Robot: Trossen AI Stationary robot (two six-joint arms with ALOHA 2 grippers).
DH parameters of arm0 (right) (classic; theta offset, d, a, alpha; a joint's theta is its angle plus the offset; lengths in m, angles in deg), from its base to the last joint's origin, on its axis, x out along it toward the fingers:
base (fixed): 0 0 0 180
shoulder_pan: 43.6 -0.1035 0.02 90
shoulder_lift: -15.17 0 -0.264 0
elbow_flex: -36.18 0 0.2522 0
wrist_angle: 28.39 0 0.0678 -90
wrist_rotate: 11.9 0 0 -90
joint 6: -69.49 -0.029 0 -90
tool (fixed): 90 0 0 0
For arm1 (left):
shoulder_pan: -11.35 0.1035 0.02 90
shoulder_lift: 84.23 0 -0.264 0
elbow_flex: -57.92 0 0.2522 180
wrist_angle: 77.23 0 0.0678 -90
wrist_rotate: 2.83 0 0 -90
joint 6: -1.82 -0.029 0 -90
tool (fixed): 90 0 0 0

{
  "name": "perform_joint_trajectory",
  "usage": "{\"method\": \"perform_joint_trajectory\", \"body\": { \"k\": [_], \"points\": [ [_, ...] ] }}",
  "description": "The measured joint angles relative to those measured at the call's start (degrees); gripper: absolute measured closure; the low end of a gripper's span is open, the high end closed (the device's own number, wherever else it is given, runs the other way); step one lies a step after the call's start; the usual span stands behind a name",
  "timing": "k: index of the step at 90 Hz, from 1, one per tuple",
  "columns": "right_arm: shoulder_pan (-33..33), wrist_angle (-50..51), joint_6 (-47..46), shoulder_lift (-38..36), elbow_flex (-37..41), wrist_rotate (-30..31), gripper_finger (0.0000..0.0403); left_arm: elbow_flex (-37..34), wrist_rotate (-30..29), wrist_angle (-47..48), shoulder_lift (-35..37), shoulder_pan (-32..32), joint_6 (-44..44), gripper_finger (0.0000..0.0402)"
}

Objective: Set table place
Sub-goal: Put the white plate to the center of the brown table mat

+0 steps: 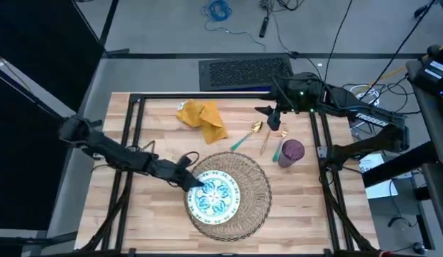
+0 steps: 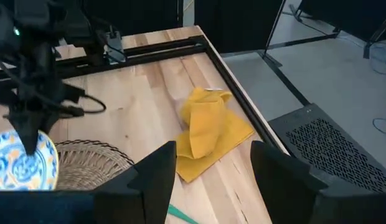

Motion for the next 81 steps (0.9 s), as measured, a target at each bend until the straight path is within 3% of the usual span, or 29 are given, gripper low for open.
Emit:
{"method": "perform_joint_trajectory", "body": {
  "k": [14, 32, 81],
  "points": [
    [0.0, 0.2, -0.7, 0.0, 0.0, 0.0, 0.0211, 6.0, 1.8, -3.8, -8.7, 3.2, -3.6, 0.0401],
    [0.0, 1.4, -0.9, 0.0, 0.0, -0.1, 0.0211, 13.4, 9.0, 1.3, -14.5, 3.6, -6.5, 0.0401],
    [-2.0, 1.5, -0.6, 0.0, -0.1, -0.1, 0.0211, 14.4, 7.3, 9.7, -14.6, 3.9, -6.0, 0.0401]
  ]
}}
